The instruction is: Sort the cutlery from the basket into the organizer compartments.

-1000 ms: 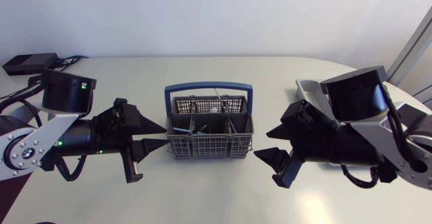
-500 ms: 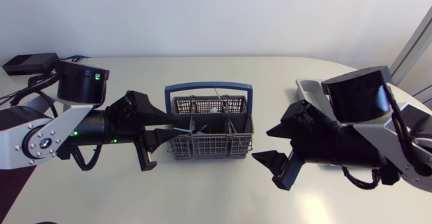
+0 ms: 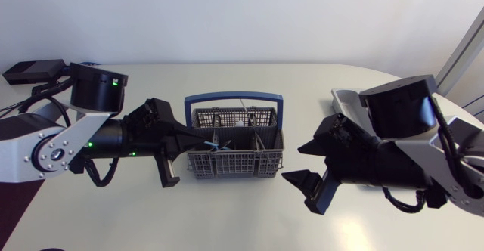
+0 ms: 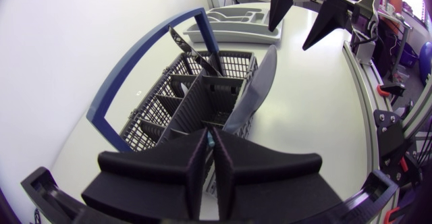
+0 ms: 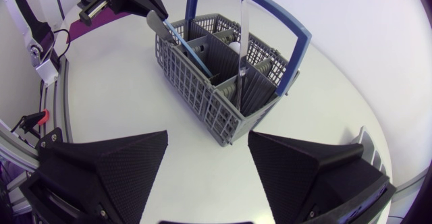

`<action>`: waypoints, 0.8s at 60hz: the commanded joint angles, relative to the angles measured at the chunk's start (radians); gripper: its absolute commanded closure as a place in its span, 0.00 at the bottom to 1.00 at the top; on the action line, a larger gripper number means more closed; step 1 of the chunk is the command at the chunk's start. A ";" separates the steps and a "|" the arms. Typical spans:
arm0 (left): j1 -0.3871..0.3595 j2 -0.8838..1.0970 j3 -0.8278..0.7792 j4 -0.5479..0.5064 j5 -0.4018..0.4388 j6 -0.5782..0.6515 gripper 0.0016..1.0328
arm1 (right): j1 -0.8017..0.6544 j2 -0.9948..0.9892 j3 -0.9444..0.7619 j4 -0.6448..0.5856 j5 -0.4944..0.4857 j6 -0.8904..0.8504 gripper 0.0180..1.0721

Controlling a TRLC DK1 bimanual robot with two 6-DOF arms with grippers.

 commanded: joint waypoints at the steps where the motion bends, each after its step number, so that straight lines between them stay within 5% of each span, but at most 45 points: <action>1: -0.008 0.006 0.034 -0.014 0.013 -0.020 0.97 | 0.009 -0.004 -0.032 -0.011 0.011 -0.001 0.19; 14: -0.011 -0.018 0.100 -0.119 0.014 -0.011 0.97 | 0.019 -0.004 -0.032 -0.011 0.019 -0.001 0.19; 48: -0.003 -0.098 0.488 -0.585 0.019 0.061 0.97 | 0.050 -0.047 0.016 -0.060 0.021 -0.003 0.19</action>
